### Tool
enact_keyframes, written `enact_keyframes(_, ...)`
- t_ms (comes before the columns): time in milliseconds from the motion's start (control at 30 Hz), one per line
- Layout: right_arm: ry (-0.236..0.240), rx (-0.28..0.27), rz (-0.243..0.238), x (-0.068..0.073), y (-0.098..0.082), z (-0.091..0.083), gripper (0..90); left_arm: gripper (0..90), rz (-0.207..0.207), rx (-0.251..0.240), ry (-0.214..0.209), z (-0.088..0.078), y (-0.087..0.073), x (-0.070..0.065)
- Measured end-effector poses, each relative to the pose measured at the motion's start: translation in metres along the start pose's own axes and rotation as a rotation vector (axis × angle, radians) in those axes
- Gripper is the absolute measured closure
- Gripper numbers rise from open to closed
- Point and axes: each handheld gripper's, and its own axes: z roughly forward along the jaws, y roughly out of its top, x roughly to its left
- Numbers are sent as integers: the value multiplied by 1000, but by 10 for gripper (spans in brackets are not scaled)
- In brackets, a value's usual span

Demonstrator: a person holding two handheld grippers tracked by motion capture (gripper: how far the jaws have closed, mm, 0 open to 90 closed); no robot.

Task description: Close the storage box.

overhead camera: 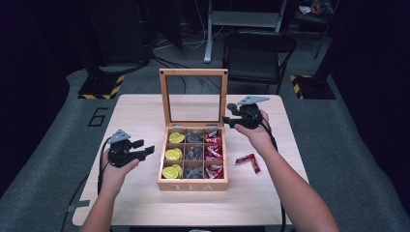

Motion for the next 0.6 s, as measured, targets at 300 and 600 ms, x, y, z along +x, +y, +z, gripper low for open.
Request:
enact_keyframes(300, -12, 3, 5, -8, 10, 12, 462, 392, -1, 8, -4, 1, -1, 1)
enact_keyframes(600, -29, 21, 22, -17, 13, 27, 463, 395, 1, 11, -7, 2, -1, 1)
